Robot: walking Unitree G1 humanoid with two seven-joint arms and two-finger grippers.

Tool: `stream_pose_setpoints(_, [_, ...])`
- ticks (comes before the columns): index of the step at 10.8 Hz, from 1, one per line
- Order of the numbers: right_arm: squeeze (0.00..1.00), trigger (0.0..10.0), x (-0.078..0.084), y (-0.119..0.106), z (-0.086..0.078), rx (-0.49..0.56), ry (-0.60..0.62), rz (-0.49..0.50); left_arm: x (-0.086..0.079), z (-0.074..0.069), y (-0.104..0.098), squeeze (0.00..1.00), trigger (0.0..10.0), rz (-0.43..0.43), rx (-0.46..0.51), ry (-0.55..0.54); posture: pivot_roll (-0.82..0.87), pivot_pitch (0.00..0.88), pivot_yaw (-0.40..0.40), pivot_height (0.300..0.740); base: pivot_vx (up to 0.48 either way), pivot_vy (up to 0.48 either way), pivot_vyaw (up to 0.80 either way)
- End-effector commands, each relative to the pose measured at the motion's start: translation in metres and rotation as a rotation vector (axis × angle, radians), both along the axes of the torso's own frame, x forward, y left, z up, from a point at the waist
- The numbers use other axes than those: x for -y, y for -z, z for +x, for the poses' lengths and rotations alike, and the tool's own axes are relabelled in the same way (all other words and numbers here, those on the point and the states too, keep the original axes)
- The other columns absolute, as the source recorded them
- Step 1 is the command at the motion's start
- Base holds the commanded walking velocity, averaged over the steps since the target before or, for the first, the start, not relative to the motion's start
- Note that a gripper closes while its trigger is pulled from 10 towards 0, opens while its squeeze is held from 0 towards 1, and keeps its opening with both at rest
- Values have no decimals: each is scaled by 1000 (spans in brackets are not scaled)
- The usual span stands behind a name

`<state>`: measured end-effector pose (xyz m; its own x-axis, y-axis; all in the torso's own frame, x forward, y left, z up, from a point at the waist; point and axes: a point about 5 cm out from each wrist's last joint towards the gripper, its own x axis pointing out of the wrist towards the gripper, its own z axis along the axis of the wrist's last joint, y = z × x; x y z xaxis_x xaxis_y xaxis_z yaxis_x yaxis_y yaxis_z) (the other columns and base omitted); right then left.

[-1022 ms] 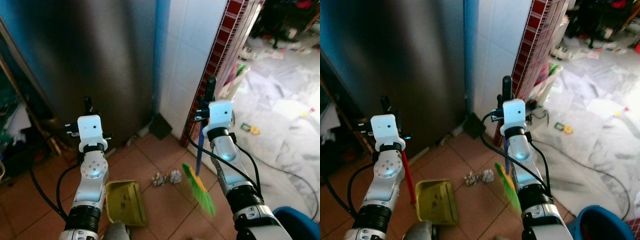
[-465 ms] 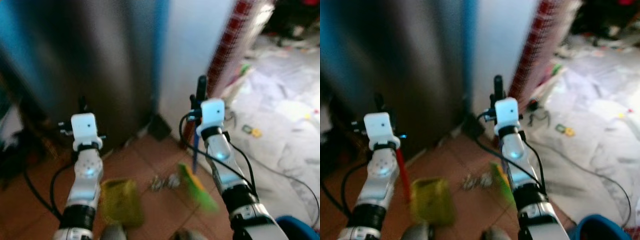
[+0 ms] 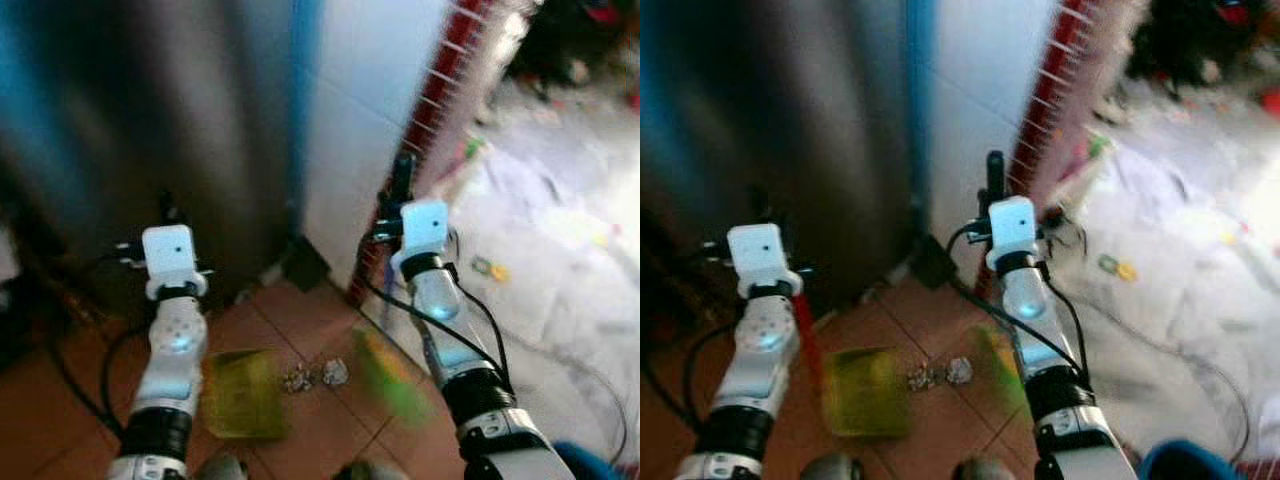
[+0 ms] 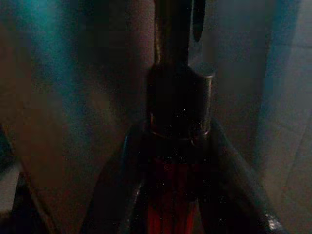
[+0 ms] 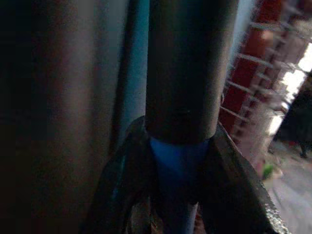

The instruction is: Sweep floor

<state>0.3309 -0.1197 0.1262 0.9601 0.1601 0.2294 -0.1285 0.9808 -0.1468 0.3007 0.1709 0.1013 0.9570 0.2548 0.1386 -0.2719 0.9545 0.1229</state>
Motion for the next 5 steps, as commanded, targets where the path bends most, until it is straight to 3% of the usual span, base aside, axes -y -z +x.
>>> stream_pose_setpoints(1, [0, 10000, 8, -10, 2, 44, 21, -24, 8, 3, -10, 0, 10000, 0, 47, 18, -14, 55, -66, 740, 0, 0, 0])
stream_pose_setpoints(5, [0, 10000, 10, -6, 5, 11, 43, -10, 8, 13, -3, 0, 10000, 61, 23, 37, -21, 54, -65, 740, 0, 0, 0])
